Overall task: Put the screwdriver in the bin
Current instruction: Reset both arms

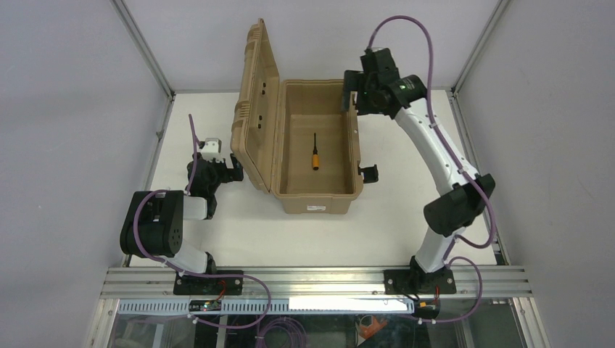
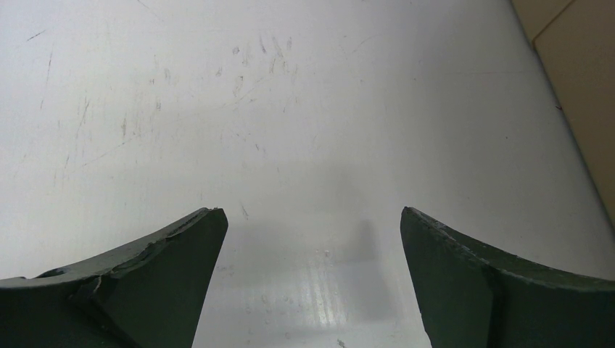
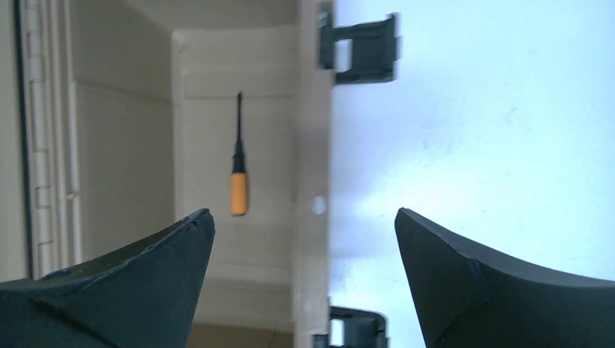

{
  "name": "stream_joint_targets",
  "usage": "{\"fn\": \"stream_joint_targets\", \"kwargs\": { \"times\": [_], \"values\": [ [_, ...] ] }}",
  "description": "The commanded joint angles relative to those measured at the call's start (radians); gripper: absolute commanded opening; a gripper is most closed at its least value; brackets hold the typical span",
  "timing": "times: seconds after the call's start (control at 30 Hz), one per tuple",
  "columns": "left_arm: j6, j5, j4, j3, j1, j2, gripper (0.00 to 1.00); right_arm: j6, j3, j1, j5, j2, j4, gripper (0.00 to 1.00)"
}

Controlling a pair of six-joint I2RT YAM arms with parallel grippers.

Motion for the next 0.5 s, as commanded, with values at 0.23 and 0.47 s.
{"fn": "stream_joint_targets", "kwargs": {
  "times": [0.23, 0.47],
  "values": [
    [-0.012, 0.023, 0.054, -0.001, 0.007, -0.028, 0.99, -0.118, -0.424, -0.18, 0.037, -0.296, 0.309, 0.99],
    [-0.012, 0.024, 0.054, -0.001, 0.007, -0.028, 0.99, -0.141, -0.64, -0.243, 0.03, -0.362, 0.435, 0.99]
  ]
}}
